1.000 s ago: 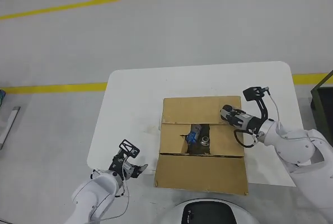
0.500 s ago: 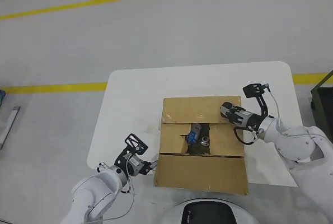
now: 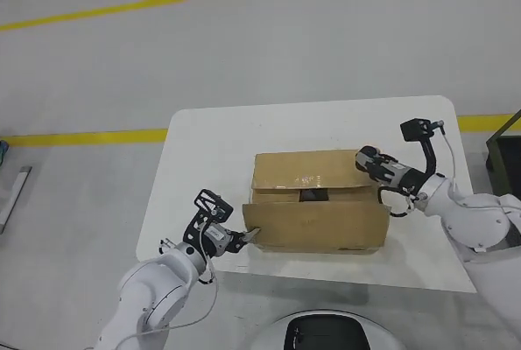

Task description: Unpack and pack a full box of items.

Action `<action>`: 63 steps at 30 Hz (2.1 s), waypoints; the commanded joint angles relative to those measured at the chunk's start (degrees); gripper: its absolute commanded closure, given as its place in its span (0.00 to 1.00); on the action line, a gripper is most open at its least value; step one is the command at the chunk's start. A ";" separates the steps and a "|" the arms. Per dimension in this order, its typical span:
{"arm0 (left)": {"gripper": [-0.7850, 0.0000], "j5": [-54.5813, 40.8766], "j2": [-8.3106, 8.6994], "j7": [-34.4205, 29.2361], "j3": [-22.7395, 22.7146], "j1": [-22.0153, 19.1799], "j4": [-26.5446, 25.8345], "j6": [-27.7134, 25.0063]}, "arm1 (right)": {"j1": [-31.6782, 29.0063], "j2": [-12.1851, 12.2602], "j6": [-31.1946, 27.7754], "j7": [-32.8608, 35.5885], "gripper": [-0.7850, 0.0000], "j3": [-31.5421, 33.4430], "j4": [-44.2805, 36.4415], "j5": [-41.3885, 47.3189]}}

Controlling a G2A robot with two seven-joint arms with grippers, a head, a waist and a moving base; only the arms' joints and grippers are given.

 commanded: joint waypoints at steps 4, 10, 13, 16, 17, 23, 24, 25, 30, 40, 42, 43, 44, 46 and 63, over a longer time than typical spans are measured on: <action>0.00 1.34 -0.73 0.27 3.66 -3.23 3.46 3.46 | -1.82 0.25 -1.96 -1.32 1.00 0.08 -3.08 -4.58; 0.00 3.07 -1.30 -0.19 6.23 -5.12 6.23 5.42 | -4.36 0.12 -0.96 -5.91 1.00 -4.54 -4.29 -17.67; 0.00 3.20 -1.51 -0.50 6.82 -5.65 6.85 5.96 | -4.56 -0.24 0.82 -7.63 1.00 -7.12 -3.23 -20.41; 0.00 2.86 -1.65 -0.68 6.97 -5.96 7.20 6.00 | -4.04 -0.56 1.69 -8.14 1.00 -9.01 -2.30 -21.86; 0.00 2.86 -1.68 -0.65 6.98 -6.03 7.36 5.96 | -3.91 -0.65 1.77 -8.21 1.00 -9.60 -2.03 -22.49; 0.00 3.65 -1.86 -0.64 6.77 -6.15 7.51 7.00 | -3.47 -1.11 2.78 -9.11 1.00 -11.44 -0.73 -24.21; 0.00 3.70 -1.88 -0.71 6.50 -6.14 7.37 7.42 | -3.45 -1.18 2.92 -9.23 1.00 -11.53 -0.60 -24.20; 0.00 3.73 -1.89 -0.76 6.14 -6.14 7.09 7.89 | -3.41 -1.23 2.99 -9.27 1.00 -11.60 -0.53 -24.21; 0.00 2.63 -1.91 -1.56 3.42 -5.74 5.37 10.67 | -3.25 -1.45 2.92 -9.45 1.00 -11.72 -0.19 -24.47; 0.00 5.15 -2.23 -1.88 -0.37 -5.78 8.02 20.15 | -3.29 -1.84 2.78 -9.56 1.00 -11.75 0.40 -24.47; 0.00 8.26 -2.41 -0.40 1.21 -6.30 9.86 20.53 | -3.39 -1.89 2.65 -9.46 1.00 -11.66 0.40 -24.42; 0.00 7.46 -2.63 0.10 1.88 -6.51 10.83 21.02 | -3.45 -1.92 2.61 -9.46 1.00 -11.59 0.35 -24.33; 0.00 7.55 -2.78 0.46 2.43 -6.96 11.75 21.24 | -3.52 -1.94 2.58 -9.42 1.00 -11.53 0.35 -24.31; 0.00 8.36 -3.07 1.76 3.84 -7.62 13.39 21.29 | -3.64 -1.99 2.61 -9.33 1.00 -11.39 0.30 -24.27; 0.00 14.67 -3.26 6.70 5.99 -6.36 17.74 18.28 | -3.84 -2.32 1.87 -8.40 1.00 -9.97 0.41 -23.65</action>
